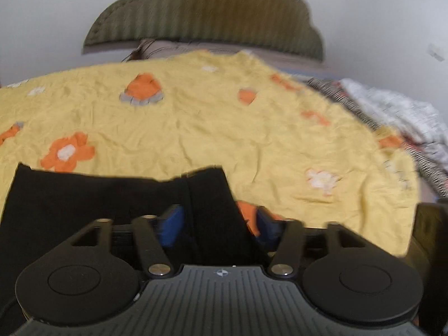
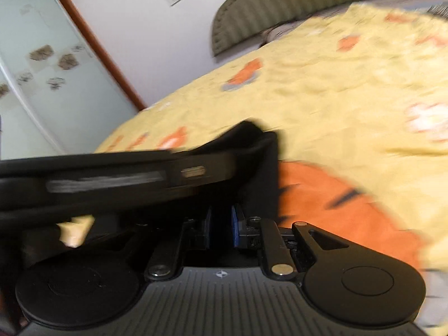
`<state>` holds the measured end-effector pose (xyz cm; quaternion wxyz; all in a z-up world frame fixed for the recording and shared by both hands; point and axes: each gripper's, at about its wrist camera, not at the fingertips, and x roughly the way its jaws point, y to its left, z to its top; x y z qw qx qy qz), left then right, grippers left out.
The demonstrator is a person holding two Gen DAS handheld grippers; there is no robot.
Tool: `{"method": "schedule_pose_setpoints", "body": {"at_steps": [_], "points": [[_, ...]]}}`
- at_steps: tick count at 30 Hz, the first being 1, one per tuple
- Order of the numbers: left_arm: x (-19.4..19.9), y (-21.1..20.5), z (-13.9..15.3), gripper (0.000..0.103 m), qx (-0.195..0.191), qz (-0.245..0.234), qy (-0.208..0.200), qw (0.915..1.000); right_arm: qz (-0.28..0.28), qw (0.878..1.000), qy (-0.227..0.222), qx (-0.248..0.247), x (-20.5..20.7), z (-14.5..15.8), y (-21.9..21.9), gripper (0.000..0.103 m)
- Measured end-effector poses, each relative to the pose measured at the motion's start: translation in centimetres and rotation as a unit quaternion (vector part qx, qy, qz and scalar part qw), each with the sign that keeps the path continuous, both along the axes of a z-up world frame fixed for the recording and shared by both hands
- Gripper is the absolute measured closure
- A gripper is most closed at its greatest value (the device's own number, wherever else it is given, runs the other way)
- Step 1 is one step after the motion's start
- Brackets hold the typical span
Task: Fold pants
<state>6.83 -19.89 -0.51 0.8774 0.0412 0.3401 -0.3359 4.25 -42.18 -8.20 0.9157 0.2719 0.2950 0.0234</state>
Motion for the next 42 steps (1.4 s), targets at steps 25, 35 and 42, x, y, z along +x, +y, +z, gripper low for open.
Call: {"method": "schedule_pose_setpoints", "body": {"at_steps": [25,35,42], "points": [[11.0,6.4,-3.7,0.013,0.207,0.175,-0.082,0.9590,-0.033,0.994,0.028,-0.105,9.4,0.5,-1.3,0.099],[8.6,9.6,-2.8,0.010,0.194,0.164,-0.033,0.9668,0.104,0.974,0.017,-0.201,6.3,1.8,5.6,0.097],[6.2,17.8,-0.4,0.008,0.125,0.181,0.047,0.9744,0.099,0.978,-0.002,-0.181,3.5,3.2,6.7,0.094]]}}
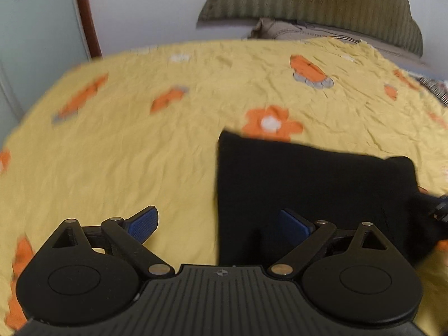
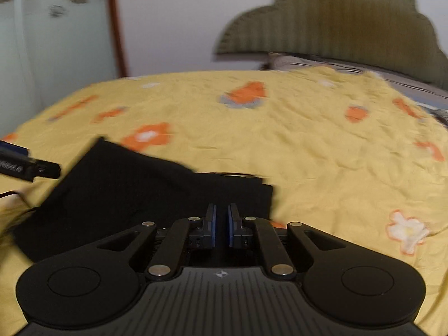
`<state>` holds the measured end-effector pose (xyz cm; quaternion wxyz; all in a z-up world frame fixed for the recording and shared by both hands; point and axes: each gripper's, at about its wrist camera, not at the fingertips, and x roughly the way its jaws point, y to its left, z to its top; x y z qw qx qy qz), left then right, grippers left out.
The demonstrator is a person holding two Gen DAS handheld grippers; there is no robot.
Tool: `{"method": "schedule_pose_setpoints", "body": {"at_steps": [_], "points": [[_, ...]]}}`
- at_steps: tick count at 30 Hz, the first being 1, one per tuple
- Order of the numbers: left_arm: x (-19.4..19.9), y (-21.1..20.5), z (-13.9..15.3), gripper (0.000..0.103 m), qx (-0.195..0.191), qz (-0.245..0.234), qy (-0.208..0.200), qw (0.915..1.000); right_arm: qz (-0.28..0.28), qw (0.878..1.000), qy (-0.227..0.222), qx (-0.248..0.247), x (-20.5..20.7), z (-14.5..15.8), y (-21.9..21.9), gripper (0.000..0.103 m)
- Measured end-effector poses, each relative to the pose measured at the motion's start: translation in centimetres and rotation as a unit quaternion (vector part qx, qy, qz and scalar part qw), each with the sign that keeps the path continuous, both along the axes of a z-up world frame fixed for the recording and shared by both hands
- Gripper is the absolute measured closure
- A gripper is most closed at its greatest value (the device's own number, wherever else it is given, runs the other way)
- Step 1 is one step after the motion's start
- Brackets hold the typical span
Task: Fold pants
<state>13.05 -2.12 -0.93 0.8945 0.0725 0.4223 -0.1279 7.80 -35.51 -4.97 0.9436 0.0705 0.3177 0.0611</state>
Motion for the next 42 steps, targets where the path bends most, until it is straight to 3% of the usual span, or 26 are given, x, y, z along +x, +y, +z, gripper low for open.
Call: {"method": "schedule_pose_setpoints", "body": {"at_steps": [1,3,6,9,11,14,18,21,24,27,29,30,35,38,39,42], "points": [[-0.3,1.0,0.0,0.008,-0.013,0.000,0.016,0.9998,0.017,1.000,0.006,-0.007,-0.2,-0.4,0.8,0.094],[-1.2,3.2,0.1,0.008,-0.035,0.005,0.045,0.9983,0.010,0.997,0.006,-0.078,-0.4,-1.5,2.4,0.094],[-2.5,6.6,0.6,0.009,-0.050,0.035,0.063,0.9962,-0.012,0.995,-0.007,-0.102,-0.9,-0.4,4.4,0.091],[-3.4,9.1,1.8,0.009,-0.034,0.068,0.047,0.9960,0.086,0.988,-0.051,-0.116,-2.5,0.9,9.0,0.090],[-4.0,9.9,3.1,0.009,-0.010,0.085,0.021,0.9961,0.160,0.977,-0.072,-0.118,-3.6,1.2,12.6,0.087],[-4.7,9.9,4.7,0.008,0.004,0.081,-0.016,0.9966,0.224,0.963,-0.082,-0.125,-3.9,0.4,16.8,0.079],[-4.2,7.9,3.9,0.007,-0.051,0.049,0.004,0.9974,0.230,0.963,-0.026,-0.141,-2.4,-1.9,19.0,0.078],[-3.8,5.7,1.8,0.008,-0.096,0.035,0.012,0.9947,0.239,0.959,-0.029,-0.148,-3.4,-1.2,18.4,0.078],[-3.0,3.5,-0.4,0.010,-0.099,0.036,0.021,0.9942,0.198,0.973,-0.036,-0.110,-4.4,0.5,15.1,0.077],[-2.3,2.2,-2.1,0.009,-0.078,0.025,0.027,0.9963,0.097,0.989,-0.037,-0.101,-4.9,1.1,10.6,0.075],[-1.7,2.2,-2.6,0.008,-0.073,0.019,0.026,0.9968,0.015,0.998,-0.027,-0.059,-5.0,1.0,5.9,0.055],[-1.1,2.4,-2.8,0.008,-0.076,0.013,0.026,0.9967,-0.021,0.999,-0.019,-0.029,-4.8,0.9,3.6,0.040],[3.1,3.0,-4.5,0.008,-0.114,-0.027,0.087,0.9893,-0.091,0.987,0.011,0.130,-3.5,-1.1,-6.3,0.038],[5.3,3.5,-6.0,0.005,-0.174,-0.059,0.133,0.9739,-0.080,0.977,0.043,0.194,-1.8,-3.0,-9.6,0.038],[5.7,3.6,-6.1,0.000,-0.188,-0.068,0.134,0.9706,-0.075,0.972,0.053,0.218,-1.5,-3.5,-10.5,0.038],[6.8,3.6,-6.4,0.001,-0.216,-0.102,0.149,0.9595,-0.043,0.958,0.061,0.276,-0.5,-4.8,-11.4,0.038]]}}
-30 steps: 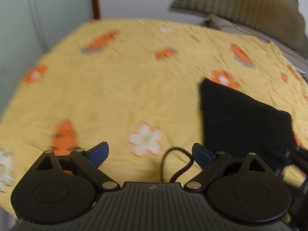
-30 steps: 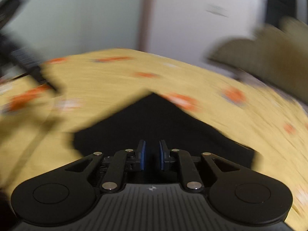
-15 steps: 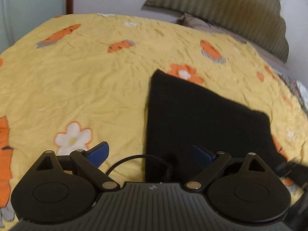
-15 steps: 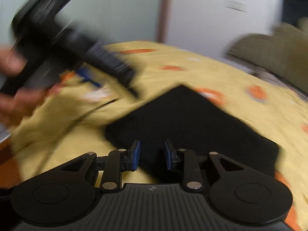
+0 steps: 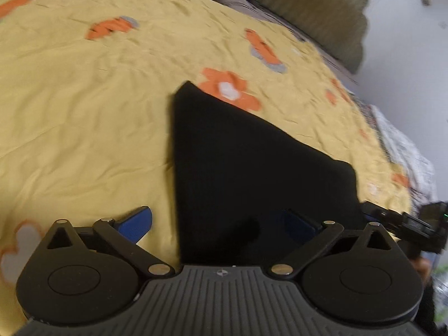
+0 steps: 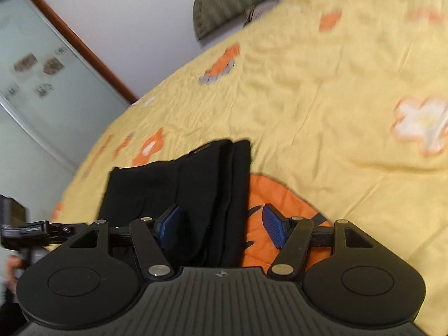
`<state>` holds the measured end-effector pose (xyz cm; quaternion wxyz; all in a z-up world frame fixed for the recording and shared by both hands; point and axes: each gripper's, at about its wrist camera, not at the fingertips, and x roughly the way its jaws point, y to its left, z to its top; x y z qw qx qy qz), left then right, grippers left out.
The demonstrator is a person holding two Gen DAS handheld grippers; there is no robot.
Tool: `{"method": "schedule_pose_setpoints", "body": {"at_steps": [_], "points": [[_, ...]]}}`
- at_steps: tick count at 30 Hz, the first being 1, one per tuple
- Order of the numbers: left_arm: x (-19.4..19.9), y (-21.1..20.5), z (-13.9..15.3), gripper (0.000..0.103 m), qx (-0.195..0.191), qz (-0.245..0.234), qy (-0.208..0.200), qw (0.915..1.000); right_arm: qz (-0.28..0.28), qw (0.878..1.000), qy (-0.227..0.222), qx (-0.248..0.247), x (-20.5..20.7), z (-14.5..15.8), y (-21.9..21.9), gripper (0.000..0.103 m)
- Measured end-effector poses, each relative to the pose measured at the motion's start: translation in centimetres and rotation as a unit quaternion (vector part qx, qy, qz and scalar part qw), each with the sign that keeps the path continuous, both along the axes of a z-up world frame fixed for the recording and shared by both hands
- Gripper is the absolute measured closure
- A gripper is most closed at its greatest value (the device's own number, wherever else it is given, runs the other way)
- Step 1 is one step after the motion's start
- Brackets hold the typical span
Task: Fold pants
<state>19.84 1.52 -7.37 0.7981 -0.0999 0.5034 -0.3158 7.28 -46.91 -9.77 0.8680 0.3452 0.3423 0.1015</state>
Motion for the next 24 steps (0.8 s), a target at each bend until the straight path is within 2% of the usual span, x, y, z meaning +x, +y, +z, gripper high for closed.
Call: {"method": "schedule_pose_setpoints", "body": {"at_steps": [5,7,16,19,20,21,23,24], "points": [[0.8,-0.3,-0.3,0.001,-0.030,-0.022,-0.002,0.9993,0.042,0.998,-0.002,0.051,1.3,-0.6,0.5,0.037],[1.0,-0.4,-0.6,0.001,-0.052,-0.026,0.009,0.9982,0.049,0.997,-0.006,0.064,1.8,-0.7,0.7,0.037],[0.8,0.3,-1.2,0.006,-0.109,0.001,0.024,0.9938,0.048,0.996,-0.010,0.080,3.5,-1.4,1.4,0.041],[0.5,0.1,-1.1,0.012,-0.101,0.013,0.014,0.9947,0.054,0.996,-0.006,0.077,4.1,-1.4,1.5,0.042],[0.3,0.0,-0.9,0.023,-0.091,0.016,0.007,0.9957,0.054,0.996,-0.004,0.074,4.3,-1.2,1.5,0.041],[0.1,-0.2,-0.8,0.043,-0.081,0.014,0.000,0.9967,0.053,0.996,-0.003,0.073,4.4,-1.2,1.6,0.041],[-0.1,-0.6,-0.8,0.070,-0.054,0.011,-0.002,0.9985,0.054,0.996,-0.005,0.068,4.4,-1.1,1.7,0.041],[-0.3,-0.6,-0.8,0.081,-0.036,0.015,-0.010,0.9992,0.054,0.996,-0.005,0.066,4.5,-1.1,1.7,0.041]]}}
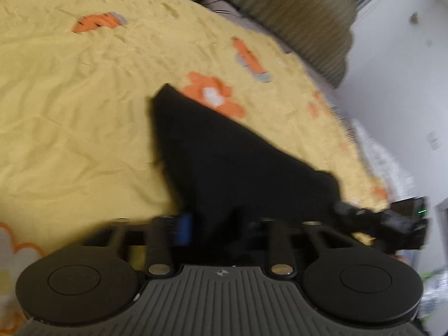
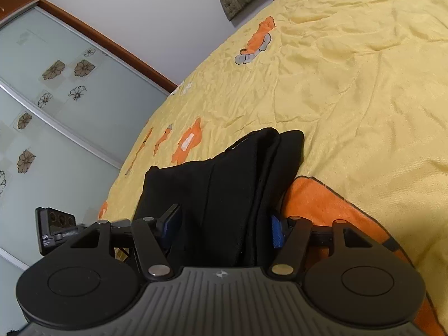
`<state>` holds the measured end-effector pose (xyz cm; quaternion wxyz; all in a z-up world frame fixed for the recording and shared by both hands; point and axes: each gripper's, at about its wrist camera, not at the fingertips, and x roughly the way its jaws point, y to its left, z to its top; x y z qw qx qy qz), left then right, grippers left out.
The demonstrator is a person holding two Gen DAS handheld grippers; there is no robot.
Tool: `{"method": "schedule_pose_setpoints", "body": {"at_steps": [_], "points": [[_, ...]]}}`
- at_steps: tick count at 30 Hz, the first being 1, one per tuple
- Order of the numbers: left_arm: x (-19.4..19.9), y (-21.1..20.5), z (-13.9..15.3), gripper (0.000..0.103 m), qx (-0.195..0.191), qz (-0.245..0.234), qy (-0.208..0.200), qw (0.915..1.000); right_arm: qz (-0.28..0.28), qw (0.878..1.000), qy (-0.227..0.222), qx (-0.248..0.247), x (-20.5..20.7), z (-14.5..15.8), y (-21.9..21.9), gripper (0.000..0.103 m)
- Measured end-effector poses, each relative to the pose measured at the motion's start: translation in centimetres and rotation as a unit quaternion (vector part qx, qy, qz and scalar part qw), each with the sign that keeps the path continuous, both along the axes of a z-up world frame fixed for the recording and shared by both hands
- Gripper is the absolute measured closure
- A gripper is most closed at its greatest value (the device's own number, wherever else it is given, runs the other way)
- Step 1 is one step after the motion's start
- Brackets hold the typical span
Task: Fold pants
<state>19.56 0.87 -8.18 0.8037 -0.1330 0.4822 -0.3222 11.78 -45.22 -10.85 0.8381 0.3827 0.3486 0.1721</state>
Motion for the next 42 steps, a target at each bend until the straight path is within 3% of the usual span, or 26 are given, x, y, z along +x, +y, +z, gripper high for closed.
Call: {"method": "schedule_pose_setpoints", "body": {"at_steps": [4,9,15,22,23,25,28,29,31,33,36,37,39,41,42], "points": [[-0.6,0.7,0.5,0.087,-0.013,0.015,-0.013,0.9997,-0.006,1.000,0.004,-0.019,0.0,0.0,0.1,0.062],[-3.4,0.5,2.9,0.088,0.008,0.024,-0.093,0.9953,-0.012,0.999,-0.007,-0.035,-0.4,1.0,1.1,0.074],[-5.4,2.7,6.3,0.088,0.009,0.054,-0.128,0.9903,0.005,0.999,-0.049,-0.022,-0.3,4.3,3.3,0.077],[-6.5,6.8,10.5,0.088,0.054,0.085,-0.168,0.9806,0.060,0.995,-0.084,-0.007,1.9,6.5,8.1,0.077],[-6.3,6.9,10.4,0.086,0.071,0.086,-0.165,0.9799,0.063,0.995,-0.081,-0.005,2.3,6.4,8.6,0.077],[-5.1,6.7,9.1,0.071,0.124,0.087,-0.136,0.9791,0.058,0.996,-0.063,-0.016,3.4,5.7,9.2,0.077],[-3.6,6.9,6.3,0.068,0.200,0.123,-0.100,0.9668,0.038,0.995,-0.011,-0.094,4.8,4.1,10.2,0.074],[-3.5,7.3,6.0,0.069,0.208,0.133,-0.099,0.9640,0.033,0.992,0.003,-0.121,5.1,3.8,10.5,0.069],[-3.4,8.3,6.2,0.068,0.201,0.153,-0.099,0.9623,0.029,0.987,0.011,-0.160,4.8,3.9,10.7,0.051],[-3.2,8.9,7.1,0.067,0.187,0.157,-0.104,0.9641,0.016,0.979,0.001,-0.202,3.8,5.1,10.6,0.049],[-2.4,8.3,8.3,0.062,0.181,0.147,-0.118,0.9653,-0.060,0.946,-0.037,-0.317,2.0,8.0,10.9,0.047],[-2.0,7.7,8.6,0.059,0.181,0.140,-0.124,0.9656,-0.059,0.936,-0.055,-0.342,1.7,8.9,11.6,0.047],[-1.3,5.9,8.9,0.037,0.179,0.121,-0.135,0.9671,0.005,0.940,-0.083,-0.332,2.1,9.8,13.9,0.047],[-0.5,4.1,8.3,0.022,0.191,0.103,-0.150,0.9644,0.075,0.944,-0.093,-0.307,3.2,9.6,16.6,0.049],[0.1,3.5,7.8,0.024,0.212,0.112,-0.151,0.9590,0.098,0.943,-0.091,-0.306,3.6,9.2,18.0,0.049]]}}
